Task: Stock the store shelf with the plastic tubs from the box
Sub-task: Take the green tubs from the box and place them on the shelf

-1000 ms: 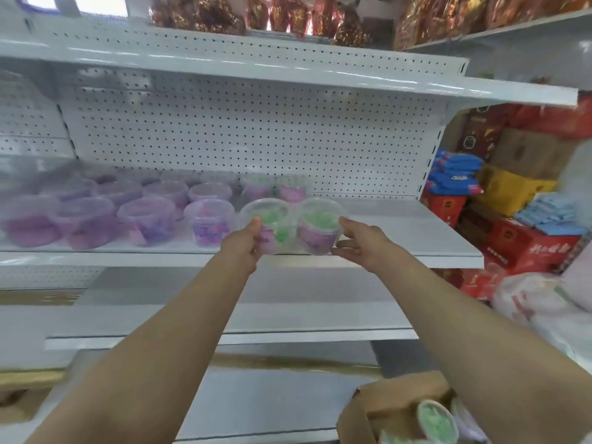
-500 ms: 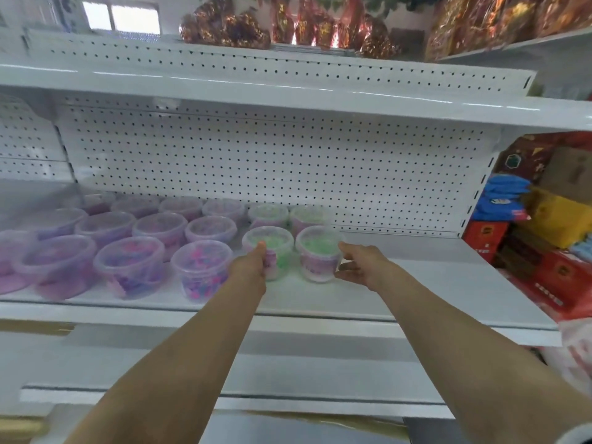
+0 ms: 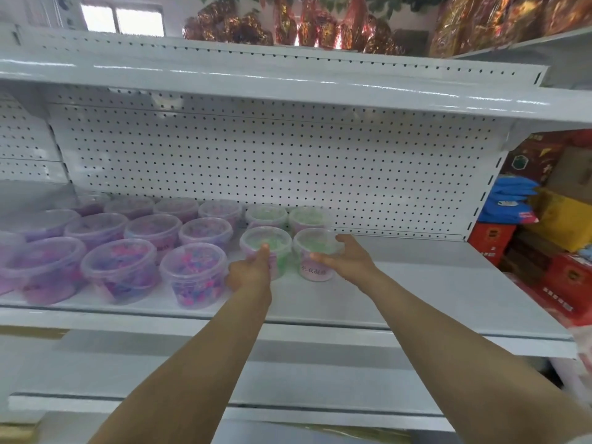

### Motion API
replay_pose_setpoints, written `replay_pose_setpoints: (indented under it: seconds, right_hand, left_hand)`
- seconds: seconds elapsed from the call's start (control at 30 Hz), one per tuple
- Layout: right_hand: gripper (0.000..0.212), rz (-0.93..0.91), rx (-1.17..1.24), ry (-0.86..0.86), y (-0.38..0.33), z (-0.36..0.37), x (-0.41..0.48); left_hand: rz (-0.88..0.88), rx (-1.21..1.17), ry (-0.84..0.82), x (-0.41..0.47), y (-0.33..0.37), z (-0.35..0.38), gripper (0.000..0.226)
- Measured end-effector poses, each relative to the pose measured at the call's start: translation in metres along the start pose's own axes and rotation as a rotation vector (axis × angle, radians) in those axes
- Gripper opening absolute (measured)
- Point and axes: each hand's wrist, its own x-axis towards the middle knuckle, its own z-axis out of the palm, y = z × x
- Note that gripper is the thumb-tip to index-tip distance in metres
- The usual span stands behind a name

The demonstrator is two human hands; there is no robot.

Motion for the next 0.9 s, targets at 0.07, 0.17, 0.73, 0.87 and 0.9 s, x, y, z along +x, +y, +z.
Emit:
replay_pose_setpoints:
  seconds: [0.07,0.17,0.73,0.87,0.9]
  right_hand:
    - [0.096,-0.095,-0.107,0.062,0.005,0.005,0.001]
    - [0.078,-0.223,-0.239,0.135,0.01,0.012,0.003]
    - [0.047,-0.265,-0.275,0.202,0.006,0.016,0.01]
    - [0.05,-0.226,-0.334,0.186,-0.002,0.017,0.003]
    - [0.053,-0.207,-0.351,0.182,-0.004,0.017,0.0]
  left_hand:
    - [0.207,0.042,0.028,-0.011,0.0,-0.002,0.05]
    - [0.53,0.164,0.003,-0.025,-0.004,-0.007,0.033]
    - [0.881,0.907,-0.072,0.004,0.026,-0.014,0.038]
    - [0.846,0.95,-0.09,-0.001,0.029,-0.013,0.038]
    - [0.834,0.965,-0.105,-0.003,0.03,-0.014,0.039]
